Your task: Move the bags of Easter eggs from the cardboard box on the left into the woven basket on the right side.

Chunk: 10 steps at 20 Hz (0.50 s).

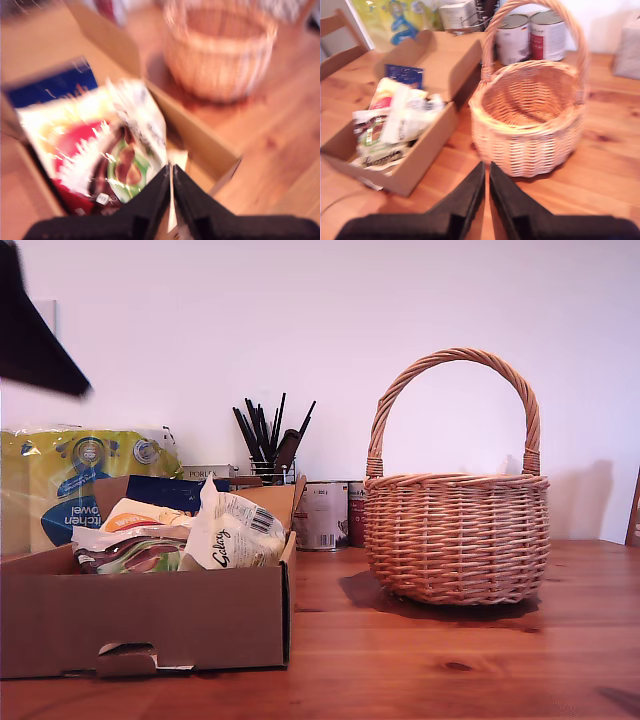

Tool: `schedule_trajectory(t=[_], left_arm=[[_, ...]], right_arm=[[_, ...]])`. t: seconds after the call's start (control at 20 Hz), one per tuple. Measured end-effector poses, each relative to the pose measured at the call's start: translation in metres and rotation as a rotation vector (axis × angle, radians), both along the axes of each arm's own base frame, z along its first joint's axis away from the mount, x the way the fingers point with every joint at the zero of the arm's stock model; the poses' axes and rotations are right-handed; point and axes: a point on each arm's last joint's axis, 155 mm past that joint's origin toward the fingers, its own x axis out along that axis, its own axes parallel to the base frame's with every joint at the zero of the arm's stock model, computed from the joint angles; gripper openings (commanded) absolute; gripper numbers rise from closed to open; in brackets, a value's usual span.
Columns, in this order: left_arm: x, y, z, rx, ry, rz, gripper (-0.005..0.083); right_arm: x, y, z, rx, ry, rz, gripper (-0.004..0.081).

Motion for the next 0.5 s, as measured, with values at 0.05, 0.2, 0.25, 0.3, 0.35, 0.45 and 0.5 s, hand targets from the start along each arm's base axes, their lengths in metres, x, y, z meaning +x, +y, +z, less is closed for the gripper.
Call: schedule_trajectory(t=[0.05, 0.2, 0.25, 0.3, 0.35, 0.45, 0.5], left_arm=[[0.005, -0.003, -0.004, 0.029, 0.006, -0.023, 0.0046], [0.033, -0.015, 0.027, 0.039, -0.101, -0.056, 0.0740], [0.045, -0.019, 0.042, 0.026, -0.152, -0.051, 0.0782], [0.057, -0.021, 0.050, 0.027, -0.189, -0.043, 0.0767], [0.066, -0.024, 0.052, 0.029, -0.203, -0.037, 0.0767], [0.081, -0.031, 0.036, 0.043, -0.186, -0.037, 0.0767], [0.088, -0.035, 0.024, 0.050, -0.174, -0.039, 0.0767]], right_arm=[[0.000, 0.003, -0.002, 0.002, 0.013, 0.016, -0.0013], [0.004, 0.005, -0.011, -0.005, 0.051, 0.022, -0.0013], [0.005, 0.005, -0.013, -0.008, 0.063, 0.022, -0.0013], [0.006, 0.006, -0.015, -0.011, 0.070, 0.022, -0.0013], [0.007, 0.006, -0.017, -0.017, 0.078, 0.023, -0.0013], [0.009, 0.007, -0.022, -0.034, 0.089, 0.030, -0.0013], [0.011, 0.007, -0.023, -0.037, 0.093, 0.031, -0.0013]])
